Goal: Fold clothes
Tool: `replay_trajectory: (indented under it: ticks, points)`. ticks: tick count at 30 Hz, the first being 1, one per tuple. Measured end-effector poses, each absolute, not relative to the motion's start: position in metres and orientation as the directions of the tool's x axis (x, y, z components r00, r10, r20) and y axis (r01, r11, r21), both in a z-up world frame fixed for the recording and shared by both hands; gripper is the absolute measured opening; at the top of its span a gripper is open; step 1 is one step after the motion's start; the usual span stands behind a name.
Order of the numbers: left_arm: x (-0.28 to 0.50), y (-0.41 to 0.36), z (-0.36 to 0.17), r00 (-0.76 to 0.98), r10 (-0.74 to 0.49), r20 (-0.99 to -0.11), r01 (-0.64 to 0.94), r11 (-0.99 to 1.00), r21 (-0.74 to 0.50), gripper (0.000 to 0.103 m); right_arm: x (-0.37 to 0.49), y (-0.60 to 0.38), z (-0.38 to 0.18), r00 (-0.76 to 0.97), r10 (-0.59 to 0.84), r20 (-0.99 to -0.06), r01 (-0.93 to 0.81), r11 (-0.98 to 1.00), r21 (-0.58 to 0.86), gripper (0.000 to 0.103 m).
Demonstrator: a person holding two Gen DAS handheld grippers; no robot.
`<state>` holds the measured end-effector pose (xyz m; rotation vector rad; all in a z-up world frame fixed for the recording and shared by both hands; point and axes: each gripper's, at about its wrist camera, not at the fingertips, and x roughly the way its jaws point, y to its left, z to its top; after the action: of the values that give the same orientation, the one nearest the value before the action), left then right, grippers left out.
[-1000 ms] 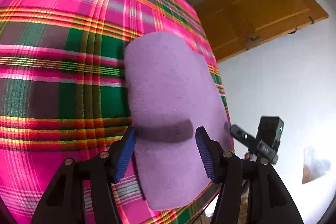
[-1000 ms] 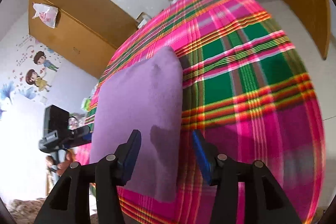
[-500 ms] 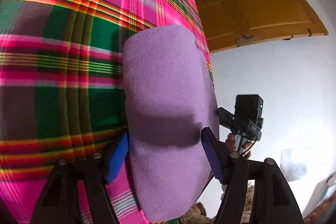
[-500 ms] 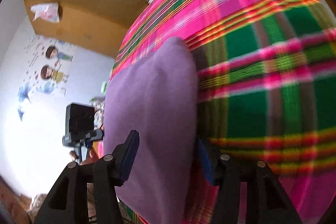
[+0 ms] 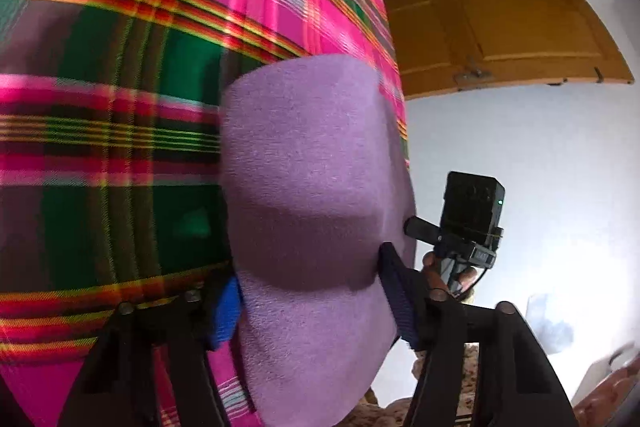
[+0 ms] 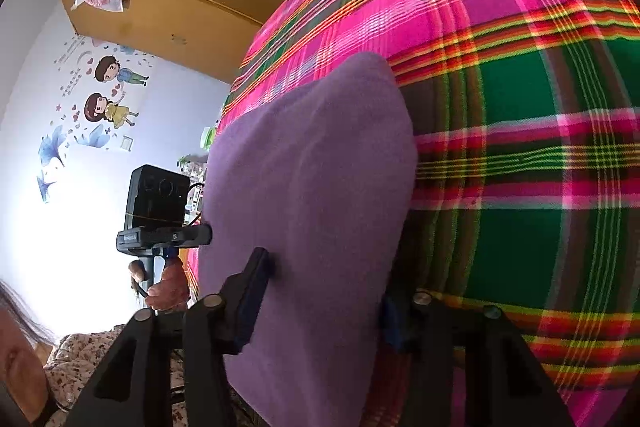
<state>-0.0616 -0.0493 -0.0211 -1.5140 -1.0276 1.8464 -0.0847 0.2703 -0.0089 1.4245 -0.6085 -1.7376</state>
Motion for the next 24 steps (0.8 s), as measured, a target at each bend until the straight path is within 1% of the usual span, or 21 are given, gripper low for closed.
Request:
replay_trajectory:
  ticks: [1,3,5,9,24]
  points:
    - [-0.058,-0.049,-0.02,-0.235,0.789,-0.568,0.057,-0.572,-0.818,0.056,-0.086,0.272,-0.009,-0.058,-0.812,-0.581,0.27,-0.573,0.774,0.043]
    - [-0.052,-0.051,-0.016,-0.251,0.778,-0.576,0.049,-0.584,-0.81,0.053,-0.085,0.275,-0.01,-0.072,-0.811,-0.581,0.269,-0.577,0.771,0.035]
    - [-0.051,-0.049,-0.015,-0.264,0.769,-0.582,0.044,-0.593,-0.804,0.049,-0.086,0.275,-0.011,-0.085,-0.808,-0.582,0.272,-0.581,0.767,0.03]
    - [-0.054,-0.044,-0.013,-0.28,0.763,-0.583,0.036,-0.598,-0.8,0.047,-0.092,0.274,-0.015,-0.111,-0.801,-0.588,0.307,-0.59,0.747,0.024]
    - [-0.062,-0.035,-0.014,-0.315,0.751,-0.58,0.029,-0.603,-0.797,0.043,-0.081,0.262,-0.016,-0.178,-0.786,-0.592,0.346,-0.613,0.71,0.021]
